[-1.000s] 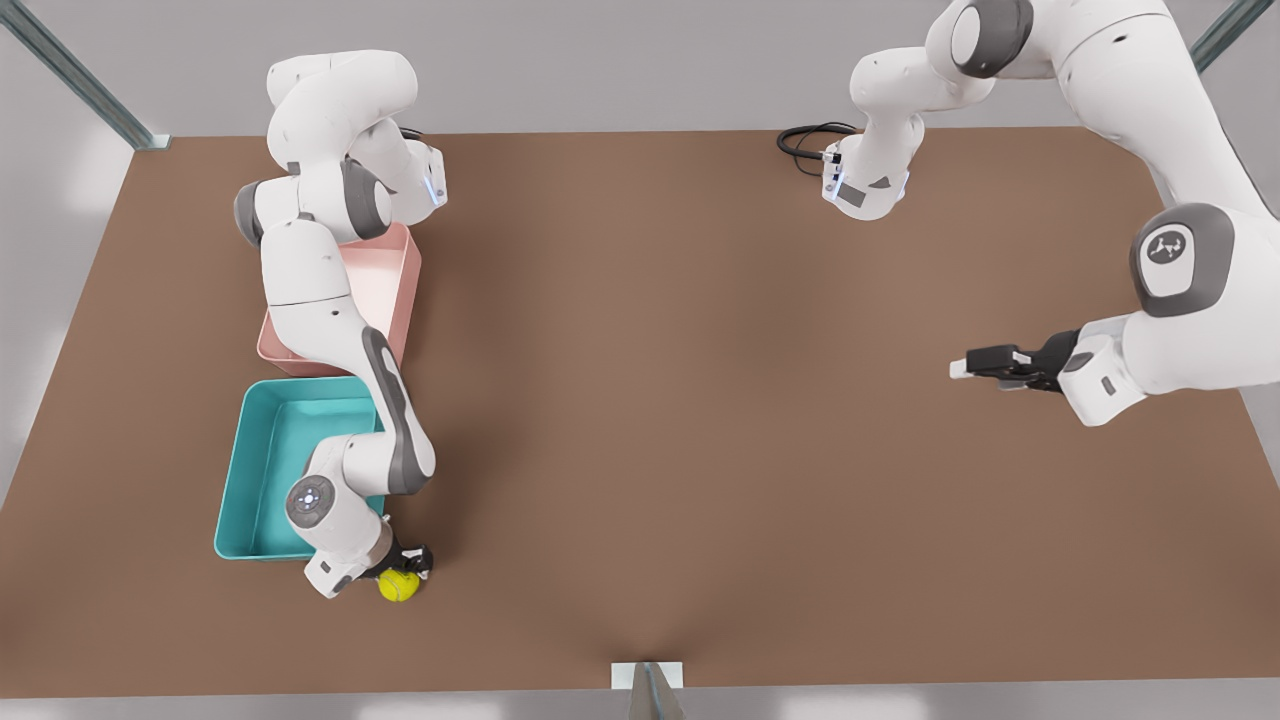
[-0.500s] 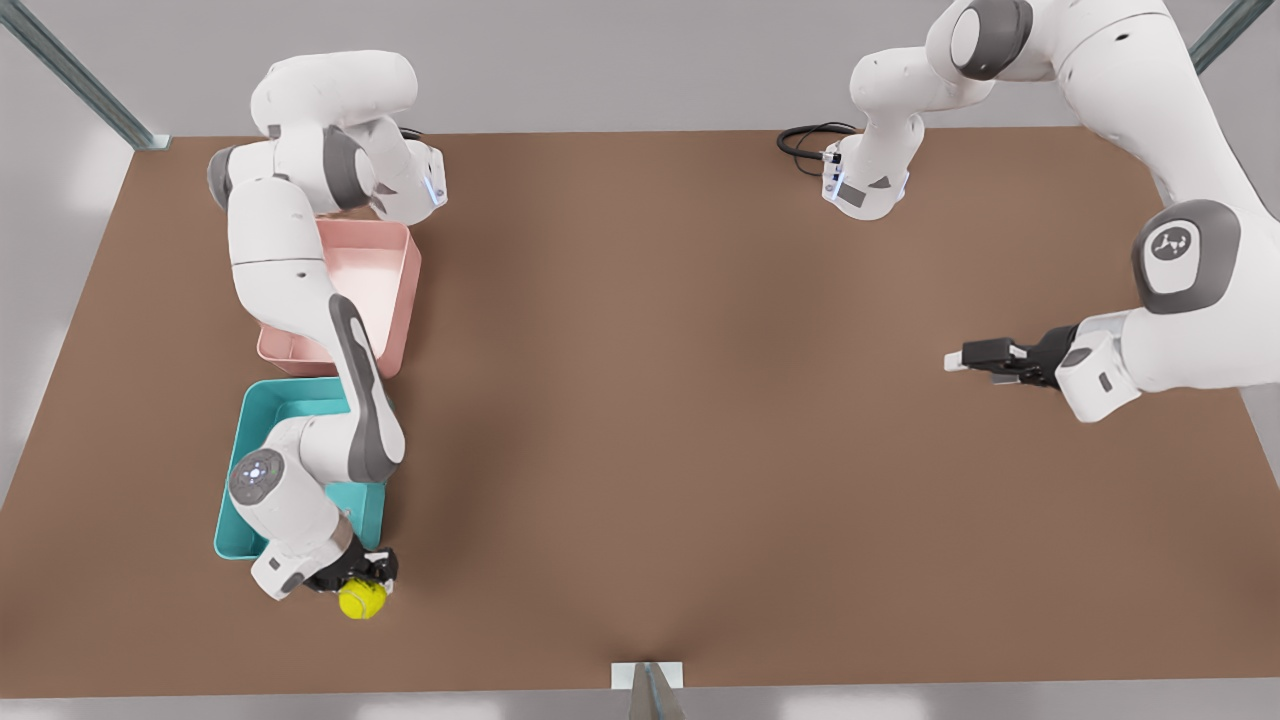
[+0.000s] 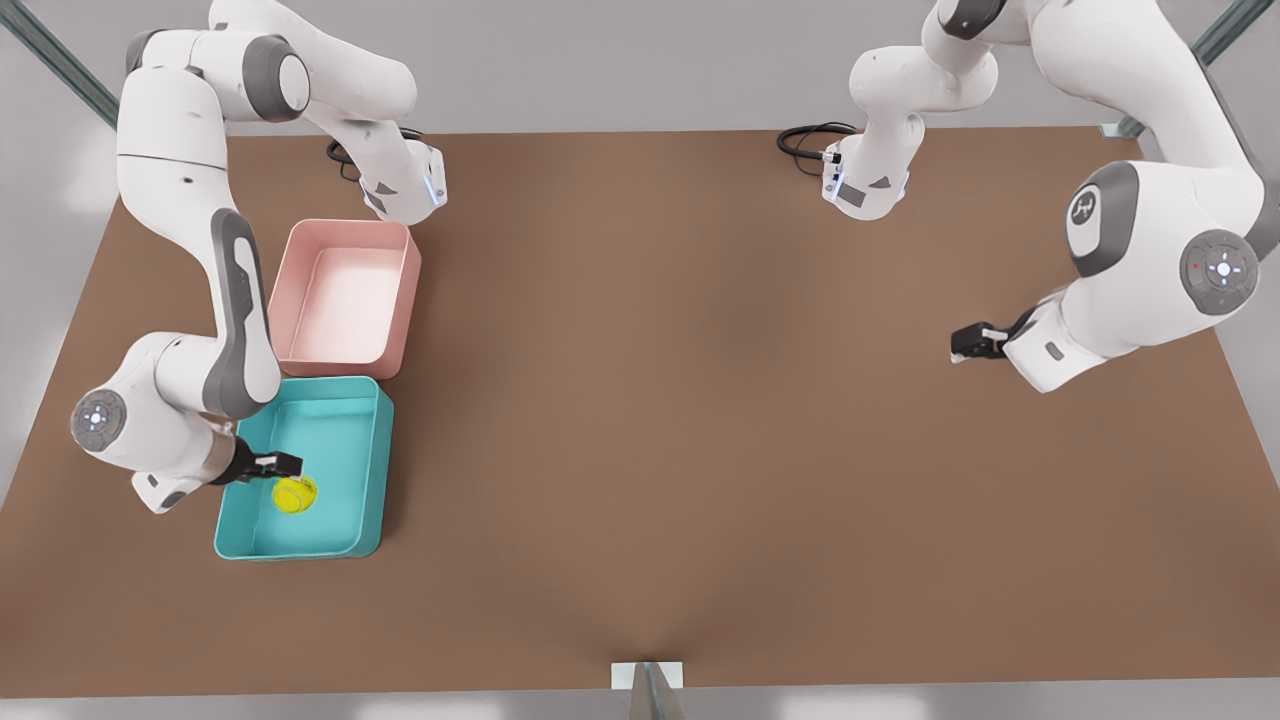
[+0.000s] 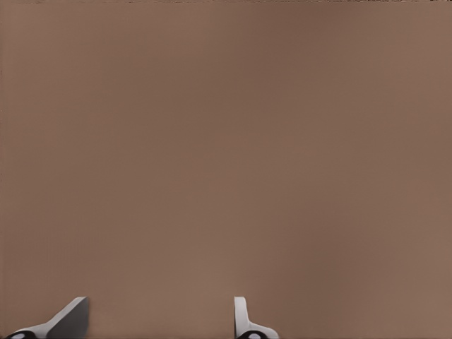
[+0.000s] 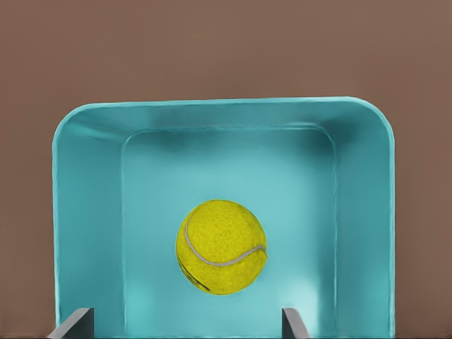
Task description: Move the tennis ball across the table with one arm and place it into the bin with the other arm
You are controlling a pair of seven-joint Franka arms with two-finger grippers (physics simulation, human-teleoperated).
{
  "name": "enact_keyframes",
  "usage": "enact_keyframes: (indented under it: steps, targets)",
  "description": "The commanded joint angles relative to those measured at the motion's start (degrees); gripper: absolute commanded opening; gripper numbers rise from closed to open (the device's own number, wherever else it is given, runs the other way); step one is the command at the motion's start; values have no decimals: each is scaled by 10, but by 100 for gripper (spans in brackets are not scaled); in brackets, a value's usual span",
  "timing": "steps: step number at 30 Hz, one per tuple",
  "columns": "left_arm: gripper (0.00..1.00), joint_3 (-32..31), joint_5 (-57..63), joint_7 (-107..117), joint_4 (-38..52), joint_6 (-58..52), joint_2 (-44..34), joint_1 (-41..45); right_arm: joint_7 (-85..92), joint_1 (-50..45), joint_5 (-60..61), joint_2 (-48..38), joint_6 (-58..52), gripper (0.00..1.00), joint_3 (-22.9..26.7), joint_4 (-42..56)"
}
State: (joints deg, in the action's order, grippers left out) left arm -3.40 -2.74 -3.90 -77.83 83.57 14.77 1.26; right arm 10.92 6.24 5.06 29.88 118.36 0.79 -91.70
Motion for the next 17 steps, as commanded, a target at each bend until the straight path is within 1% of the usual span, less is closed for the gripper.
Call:
enact_keyframes:
  steps: [1,3,4,5,6,7,8,9,10,12,14,15,17]
  targets:
    - [100,0,10,12,-2,35,-1,-1,25,0,-1,5,-63,100,0,1]
    - [100,1,9,11,-2,22,10,-4,20,-4,-2,3,-64,100,-2,14]
    - [100,1,8,11,0,14,11,-4,10,-8,-1,8,-73,100,-4,50]
    - [100,1,7,11,0,14,11,-5,-42,-18,-8,10,-103,100,-4,77]
    - [100,0,7,11,0,12,10,-1,-71,-37,-41,9,-105,100,-3,91]
    - [100,0,7,10,0,9,9,-3,-80,-58,-70,-3,-158,100,-5,100]
    - [100,0,7,9,0,6,9,-4,-151,-65,-73,-1,-217,100,-9,145]
    - [100,0,7,9,1,5,8,-4,-160,-84,-84,-2,-287,100,-2,198]
    - [100,0,7,9,5,5,3,-4,-155,-76,-97,-10,-298,100,-1,217]
    - [100,0,4,10,18,-34,3,-2,-155,-65,-96,-81,-337,100,-3,203]
    - [100,1,-2,9,22,-39,3,-3,-162,-49,-91,-173,-337,100,-9,117]
    - [100,0,-7,10,22,-48,3,-1,-161,-49,-88,-192,-335,100,-9,101]
    - [100,-1,-10,10,22,-48,3,0,-161,-49,-88,-199,-335,100,-9,98]
